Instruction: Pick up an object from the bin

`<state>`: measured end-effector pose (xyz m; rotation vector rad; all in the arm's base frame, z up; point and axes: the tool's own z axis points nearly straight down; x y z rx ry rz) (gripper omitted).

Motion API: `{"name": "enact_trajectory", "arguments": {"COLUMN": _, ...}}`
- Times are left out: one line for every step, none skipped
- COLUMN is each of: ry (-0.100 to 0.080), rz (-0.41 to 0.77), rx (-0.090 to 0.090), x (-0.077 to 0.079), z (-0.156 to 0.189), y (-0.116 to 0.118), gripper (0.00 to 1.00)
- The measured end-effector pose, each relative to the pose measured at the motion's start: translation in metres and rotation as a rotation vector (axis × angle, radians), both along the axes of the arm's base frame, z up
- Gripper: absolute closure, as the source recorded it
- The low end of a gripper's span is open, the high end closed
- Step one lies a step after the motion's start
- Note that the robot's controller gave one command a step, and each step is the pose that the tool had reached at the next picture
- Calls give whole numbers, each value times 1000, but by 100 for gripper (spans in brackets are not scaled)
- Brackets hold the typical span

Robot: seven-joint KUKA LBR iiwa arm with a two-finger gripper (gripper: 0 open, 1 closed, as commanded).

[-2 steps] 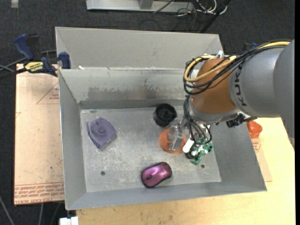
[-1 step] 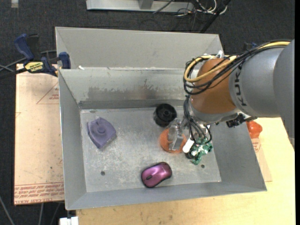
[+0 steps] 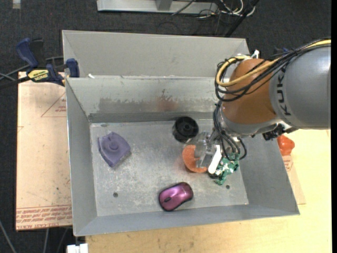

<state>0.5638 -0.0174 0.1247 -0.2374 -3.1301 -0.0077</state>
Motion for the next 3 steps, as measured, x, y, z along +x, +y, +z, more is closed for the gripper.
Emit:
{"name": "enact_trajectory", "arguments": {"ry": -14, "rz": -11, "rx": 0, "x": -1, "z": 39, "y": -1, "gripper": 100}}
{"name": "enact_trajectory", "arguments": {"ry": -6, "rz": -144, "rx": 1, "x": -4, "z": 16, "y": -8, "gripper": 100}}
{"name": "enact_trajectory", "arguments": {"ry": -21, "rz": -41, "rx": 0, "x": -1, "z": 136, "y": -17, "gripper": 100}}
